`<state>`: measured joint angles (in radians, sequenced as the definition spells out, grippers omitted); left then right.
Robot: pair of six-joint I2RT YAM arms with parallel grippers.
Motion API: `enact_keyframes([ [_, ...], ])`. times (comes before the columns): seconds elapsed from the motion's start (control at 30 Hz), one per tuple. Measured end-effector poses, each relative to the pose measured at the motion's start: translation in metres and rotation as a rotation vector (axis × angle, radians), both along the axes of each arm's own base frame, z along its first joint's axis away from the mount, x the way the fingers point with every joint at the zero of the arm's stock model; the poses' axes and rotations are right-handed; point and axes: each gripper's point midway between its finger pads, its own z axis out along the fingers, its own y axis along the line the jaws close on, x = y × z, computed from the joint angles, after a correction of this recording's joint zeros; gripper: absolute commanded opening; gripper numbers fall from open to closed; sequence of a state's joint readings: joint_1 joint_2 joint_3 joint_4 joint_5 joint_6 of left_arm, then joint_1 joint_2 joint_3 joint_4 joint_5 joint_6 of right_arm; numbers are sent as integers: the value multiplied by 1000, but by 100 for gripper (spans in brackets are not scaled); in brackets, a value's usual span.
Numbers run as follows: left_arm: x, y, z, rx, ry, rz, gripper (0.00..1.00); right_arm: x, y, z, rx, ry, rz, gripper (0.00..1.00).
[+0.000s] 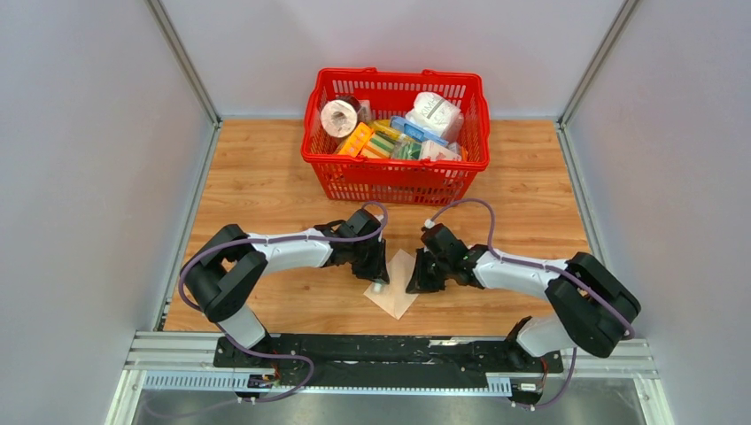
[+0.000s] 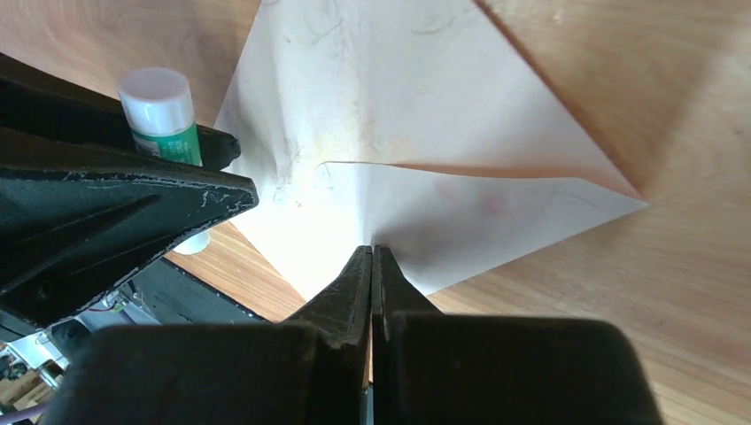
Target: Place the letter into the envelope and seal it
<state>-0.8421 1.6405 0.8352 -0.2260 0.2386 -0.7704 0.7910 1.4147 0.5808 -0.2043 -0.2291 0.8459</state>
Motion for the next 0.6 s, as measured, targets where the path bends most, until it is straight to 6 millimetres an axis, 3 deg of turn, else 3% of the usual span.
enact_keyframes([
  [0.27,0,0,0,1,4,-2,0,5,-9,1,-19,5,-22,0],
  [0.6,0,0,0,-2,9,-2,0,18,7,0,3,14,-16,0],
])
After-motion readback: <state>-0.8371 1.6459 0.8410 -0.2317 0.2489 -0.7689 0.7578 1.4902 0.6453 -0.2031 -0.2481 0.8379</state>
